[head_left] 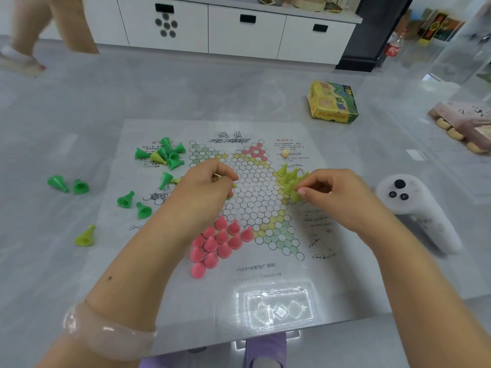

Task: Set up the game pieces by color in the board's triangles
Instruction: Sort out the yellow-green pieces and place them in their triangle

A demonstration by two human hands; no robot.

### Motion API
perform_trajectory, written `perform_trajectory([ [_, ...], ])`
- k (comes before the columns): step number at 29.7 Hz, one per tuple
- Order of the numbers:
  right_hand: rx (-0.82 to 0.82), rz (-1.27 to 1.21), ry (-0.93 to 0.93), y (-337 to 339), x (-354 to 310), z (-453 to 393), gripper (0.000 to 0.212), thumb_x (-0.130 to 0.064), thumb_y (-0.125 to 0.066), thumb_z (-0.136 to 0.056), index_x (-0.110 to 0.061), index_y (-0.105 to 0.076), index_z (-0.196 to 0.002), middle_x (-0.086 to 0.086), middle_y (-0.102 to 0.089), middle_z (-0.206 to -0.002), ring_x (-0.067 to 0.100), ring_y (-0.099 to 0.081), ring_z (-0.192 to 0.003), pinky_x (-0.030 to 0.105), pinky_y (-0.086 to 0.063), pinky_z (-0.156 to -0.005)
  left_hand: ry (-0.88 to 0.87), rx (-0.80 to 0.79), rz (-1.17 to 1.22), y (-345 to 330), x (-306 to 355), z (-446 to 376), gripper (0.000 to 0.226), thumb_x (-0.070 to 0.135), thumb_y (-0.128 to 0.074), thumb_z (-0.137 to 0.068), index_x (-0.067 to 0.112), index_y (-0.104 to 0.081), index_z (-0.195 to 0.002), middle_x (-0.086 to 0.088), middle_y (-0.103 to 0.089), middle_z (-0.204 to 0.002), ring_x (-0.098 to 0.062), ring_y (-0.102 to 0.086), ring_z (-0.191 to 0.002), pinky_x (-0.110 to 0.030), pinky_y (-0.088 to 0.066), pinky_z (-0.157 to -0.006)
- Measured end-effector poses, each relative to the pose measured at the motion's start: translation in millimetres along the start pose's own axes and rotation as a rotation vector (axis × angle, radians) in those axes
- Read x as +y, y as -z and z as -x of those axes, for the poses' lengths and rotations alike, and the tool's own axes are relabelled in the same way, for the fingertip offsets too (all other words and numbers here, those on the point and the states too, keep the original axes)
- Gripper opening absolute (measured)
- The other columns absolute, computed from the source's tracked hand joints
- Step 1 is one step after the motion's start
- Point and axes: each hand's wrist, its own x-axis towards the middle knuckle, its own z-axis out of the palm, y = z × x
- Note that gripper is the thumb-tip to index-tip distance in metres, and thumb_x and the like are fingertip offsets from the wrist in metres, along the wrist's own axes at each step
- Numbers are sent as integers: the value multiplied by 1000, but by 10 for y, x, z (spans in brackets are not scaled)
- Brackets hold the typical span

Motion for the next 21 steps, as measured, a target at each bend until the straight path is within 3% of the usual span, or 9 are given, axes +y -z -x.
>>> perform_trajectory([
  [7, 10, 100, 6, -31, 1, -23, 9, -16, -62, -85, -19, -71, -84, -14, -64, -80, -3, -55, -73, 4, -39, -64, -7, -1, -7, 9, 5, 6, 23, 8, -41, -89, 22, -58, -85, 2, -54, -72, -13, -39, -55, -23, -34, -51],
  [11, 37, 102, 10, -44, -5, -25, 9, -18, -63, -85, -20, -72, -84, -15, -64, -77, 2, -53, -69, 9, -39, -62, -9, 2, -5, 11, 5, 7, 23, 8, -41, -89, 22, -58, -86, 2, -55, -72, -13, -39, -54, -23, -34, -51],
  [16, 36, 120, 19, -57, 3, -37, 9, -19, -63, -84, -21, -72, -85, -17, -61, -74, -3, -48, -59, 2, -36, -54, -7, 6, -6, 23, 5, 8, 22, 9, -41, -90, 21, -59, -88, 2, -55, -73, -10, -42, -56, -23, -34, -53],
  [21, 22, 135, 20, -62, 21, -43, 9, -19, -63, -84, -21, -72, -85, -7, -67, -82, 0, -50, -63, 4, -37, -57, -7, 4, -2, 26, 2, 6, 23, 9, -41, -89, 21, -59, -87, 2, -55, -73, -11, -42, -56, -23, -32, -53],
])
